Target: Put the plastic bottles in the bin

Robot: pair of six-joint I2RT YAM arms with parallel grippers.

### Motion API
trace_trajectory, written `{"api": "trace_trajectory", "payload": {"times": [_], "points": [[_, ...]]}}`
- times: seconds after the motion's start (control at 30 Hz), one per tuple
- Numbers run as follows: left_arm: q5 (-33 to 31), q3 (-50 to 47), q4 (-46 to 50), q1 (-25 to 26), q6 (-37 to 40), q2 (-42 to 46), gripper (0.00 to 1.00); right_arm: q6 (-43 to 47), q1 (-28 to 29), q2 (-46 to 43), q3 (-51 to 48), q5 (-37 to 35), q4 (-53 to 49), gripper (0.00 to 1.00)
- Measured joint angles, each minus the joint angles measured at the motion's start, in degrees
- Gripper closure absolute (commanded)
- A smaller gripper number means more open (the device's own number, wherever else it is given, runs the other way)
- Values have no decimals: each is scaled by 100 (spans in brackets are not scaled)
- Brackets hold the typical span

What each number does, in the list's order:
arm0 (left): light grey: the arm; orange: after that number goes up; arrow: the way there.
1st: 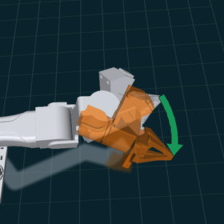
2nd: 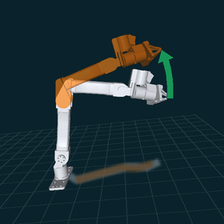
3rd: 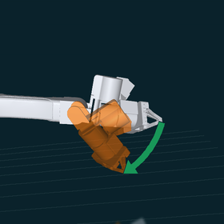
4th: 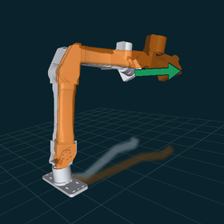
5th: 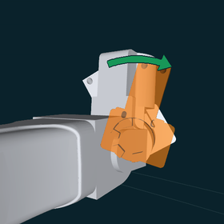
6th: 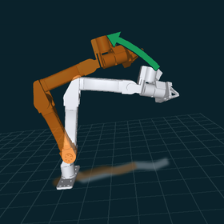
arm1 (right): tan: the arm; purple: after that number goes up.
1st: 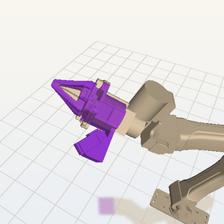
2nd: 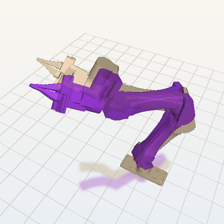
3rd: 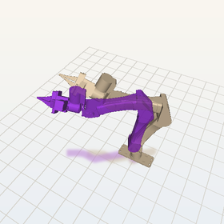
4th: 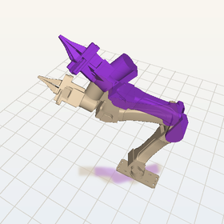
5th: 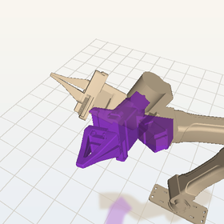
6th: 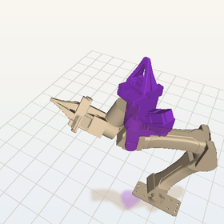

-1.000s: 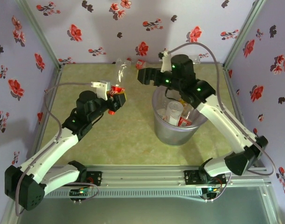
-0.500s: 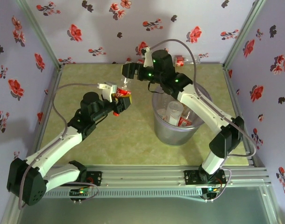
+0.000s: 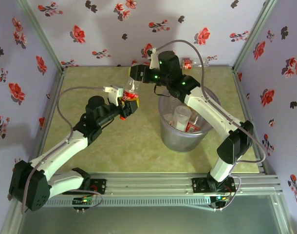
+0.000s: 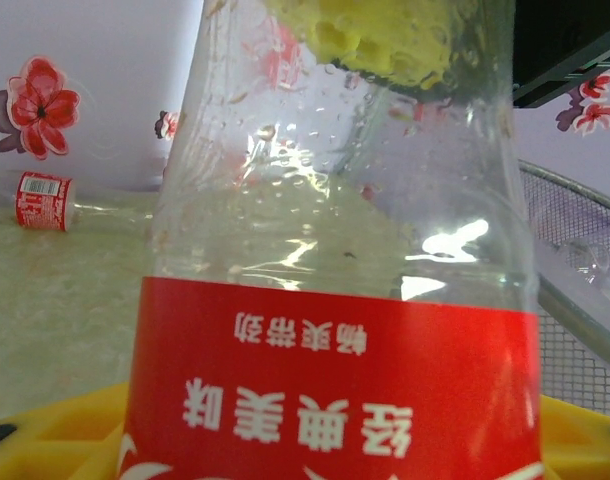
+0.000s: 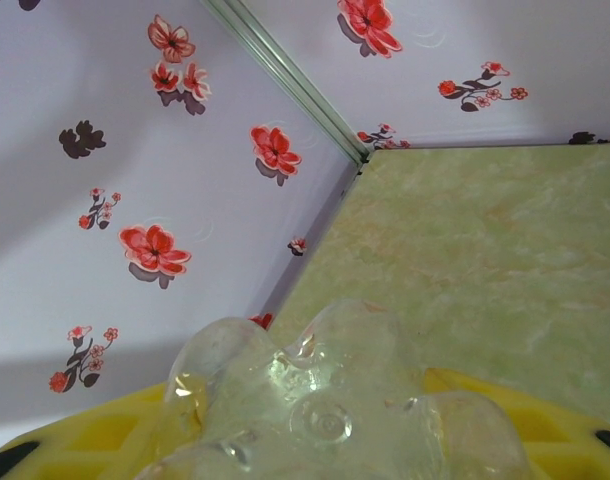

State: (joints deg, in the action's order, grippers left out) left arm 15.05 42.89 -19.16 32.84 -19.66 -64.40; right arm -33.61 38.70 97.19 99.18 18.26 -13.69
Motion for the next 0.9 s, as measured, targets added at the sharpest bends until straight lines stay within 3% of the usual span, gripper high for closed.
{"api": "trace_trajectory", "payload": {"times": [0.1,0.13,0.37,0.63,0.9], "points": [[0,-7,-48,0,-15,-7,6,7,-26,-4,22,2,-13,60],[17,-28,-125,2,-61,-4,0,15,-50,-13,26,-4,-4,60],[63,-286,-374,2,-269,166,0,37,-562,-120,125,-155,153,63],[66,-396,-422,0,-472,514,0,382,-1058,-334,994,-374,87,63],[286,-345,-739,2,-981,245,2,1510,-1370,-1473,1613,-835,-1475,64]]}}
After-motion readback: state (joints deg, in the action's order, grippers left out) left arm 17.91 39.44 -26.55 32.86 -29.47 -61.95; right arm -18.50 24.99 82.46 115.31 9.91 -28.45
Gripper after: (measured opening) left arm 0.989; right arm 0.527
